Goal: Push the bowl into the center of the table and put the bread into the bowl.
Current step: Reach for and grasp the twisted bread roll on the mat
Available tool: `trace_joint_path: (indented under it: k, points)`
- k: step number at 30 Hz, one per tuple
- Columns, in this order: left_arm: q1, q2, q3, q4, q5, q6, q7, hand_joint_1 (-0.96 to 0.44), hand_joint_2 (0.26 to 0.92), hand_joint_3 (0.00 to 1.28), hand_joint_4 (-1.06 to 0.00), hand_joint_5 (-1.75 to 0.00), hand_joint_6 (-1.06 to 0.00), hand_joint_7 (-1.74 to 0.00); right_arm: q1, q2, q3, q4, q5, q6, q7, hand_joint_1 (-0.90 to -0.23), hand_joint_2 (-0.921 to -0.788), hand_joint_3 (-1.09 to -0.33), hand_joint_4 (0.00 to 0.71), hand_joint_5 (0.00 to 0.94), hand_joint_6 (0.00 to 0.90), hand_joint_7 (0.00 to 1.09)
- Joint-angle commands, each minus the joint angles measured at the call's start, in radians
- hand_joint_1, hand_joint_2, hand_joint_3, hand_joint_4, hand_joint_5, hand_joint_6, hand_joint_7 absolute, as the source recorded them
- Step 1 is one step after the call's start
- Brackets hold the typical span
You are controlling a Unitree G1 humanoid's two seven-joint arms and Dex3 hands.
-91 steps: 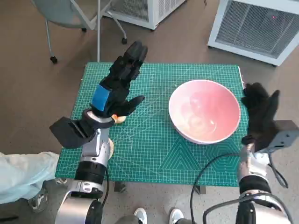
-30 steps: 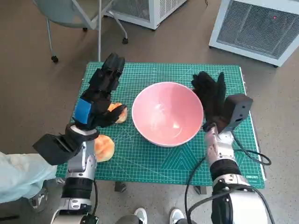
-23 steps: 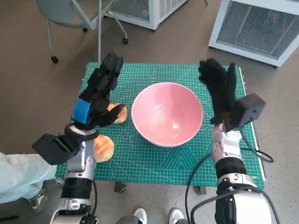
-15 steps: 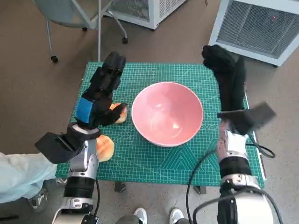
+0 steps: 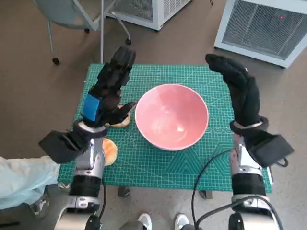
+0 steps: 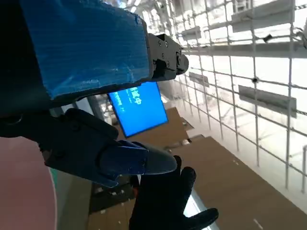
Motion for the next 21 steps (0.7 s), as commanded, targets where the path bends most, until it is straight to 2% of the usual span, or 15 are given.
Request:
trace_joint_path:
  k: [1,9,13,16,19,21]
  points:
    - [-0.024,0.001,0.000,0.020,-0.004,-0.027,-0.015,-0.61,0.921,0.30,-0.09,0.00,-0.22,-0.03,0.051,-0.003,0.019,-0.054,-0.008,0.032,-0.018,-0.776,-0.921,-0.782,0.122,0.001,-0.001,0.48]
    - [-0.028,0.039,0.006,0.025,0.017,-0.036,-0.023,-0.63,0.921,0.30,-0.09,0.00,-0.21,-0.03,0.071,-0.004,0.037,-0.102,-0.015,0.060,-0.043,-0.784,-0.921,-0.794,0.123,0.001,-0.001,0.47]
    - [-0.026,0.161,-0.004,0.016,0.174,-0.015,0.043,-0.69,0.921,0.30,-0.09,0.00,-0.21,-0.02,0.080,-0.001,0.045,-0.122,-0.011,0.074,-0.048,-0.784,-0.921,-0.797,0.123,0.001,-0.001,0.46]
    - [-0.012,0.314,-0.033,-0.071,0.393,0.144,0.114,-0.71,0.921,0.24,-0.09,0.00,-0.19,-0.01,0.084,0.000,0.050,-0.131,-0.007,0.082,-0.050,-0.785,-0.921,-0.797,0.123,0.001,-0.001,0.46]
    - [-0.018,0.419,-0.064,-0.135,0.534,0.307,0.124,-0.66,0.857,0.10,-0.08,0.00,-0.21,-0.02,0.087,0.001,0.054,-0.139,-0.005,0.085,-0.050,-0.785,-0.921,-0.798,0.123,0.001,-0.001,0.45]
    - [-0.033,0.458,-0.089,-0.171,0.589,0.439,0.099,-0.55,0.789,0.04,-0.06,0.00,-0.22,-0.02,0.088,0.001,0.056,-0.143,-0.005,0.087,-0.051,-0.785,-0.921,-0.798,0.124,0.001,-0.001,0.45]
